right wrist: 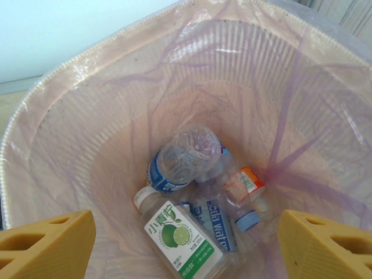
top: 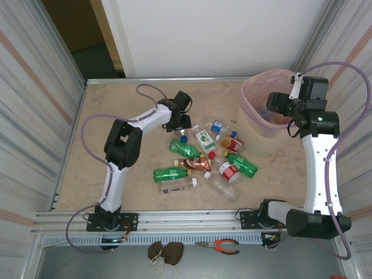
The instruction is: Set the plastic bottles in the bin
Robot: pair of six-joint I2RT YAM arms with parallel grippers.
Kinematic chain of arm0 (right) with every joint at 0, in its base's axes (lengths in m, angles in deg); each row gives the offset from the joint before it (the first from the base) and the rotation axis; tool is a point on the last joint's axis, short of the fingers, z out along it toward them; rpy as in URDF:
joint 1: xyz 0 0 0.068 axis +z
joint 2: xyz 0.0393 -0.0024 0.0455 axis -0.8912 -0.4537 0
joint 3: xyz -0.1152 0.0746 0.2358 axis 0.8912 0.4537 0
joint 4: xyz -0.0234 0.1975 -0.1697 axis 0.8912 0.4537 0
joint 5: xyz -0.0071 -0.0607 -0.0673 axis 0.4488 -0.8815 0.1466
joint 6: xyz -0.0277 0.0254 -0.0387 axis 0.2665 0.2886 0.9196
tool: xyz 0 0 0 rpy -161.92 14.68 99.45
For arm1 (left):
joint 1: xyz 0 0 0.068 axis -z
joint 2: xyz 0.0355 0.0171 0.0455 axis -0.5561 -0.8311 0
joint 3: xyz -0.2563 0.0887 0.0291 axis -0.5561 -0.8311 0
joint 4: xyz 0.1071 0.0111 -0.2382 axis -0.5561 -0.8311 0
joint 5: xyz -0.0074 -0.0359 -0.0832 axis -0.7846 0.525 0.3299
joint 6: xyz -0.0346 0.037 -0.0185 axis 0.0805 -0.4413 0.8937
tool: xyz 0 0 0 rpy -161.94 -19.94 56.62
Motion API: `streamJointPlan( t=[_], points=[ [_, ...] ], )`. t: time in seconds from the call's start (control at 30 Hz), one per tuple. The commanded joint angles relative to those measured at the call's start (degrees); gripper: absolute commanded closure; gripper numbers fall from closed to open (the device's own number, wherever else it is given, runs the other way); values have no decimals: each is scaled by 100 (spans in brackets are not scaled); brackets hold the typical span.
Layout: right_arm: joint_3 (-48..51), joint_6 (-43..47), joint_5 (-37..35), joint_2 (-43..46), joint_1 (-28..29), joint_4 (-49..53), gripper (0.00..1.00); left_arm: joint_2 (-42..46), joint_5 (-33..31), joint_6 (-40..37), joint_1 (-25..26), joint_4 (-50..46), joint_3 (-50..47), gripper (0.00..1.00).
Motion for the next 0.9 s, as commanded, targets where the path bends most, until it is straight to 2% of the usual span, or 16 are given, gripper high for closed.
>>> streamJointPlan(
  t=[0.0,0.47,0.7,0.87],
  points=[
    [47,87,79,126,-28,-97,20,-164,34,46,-41,-118,-59,32],
    [14,36,190,189,-23,-82,20,-18,187,122,14,-114,-363,33],
    [4,37,190,231,-14,-82,21,149,47,21,10,-70,-401,40],
    [29,-19,253,292,-1,-175,21,460,-25,-170,-68,207,-536,42]
  ],
)
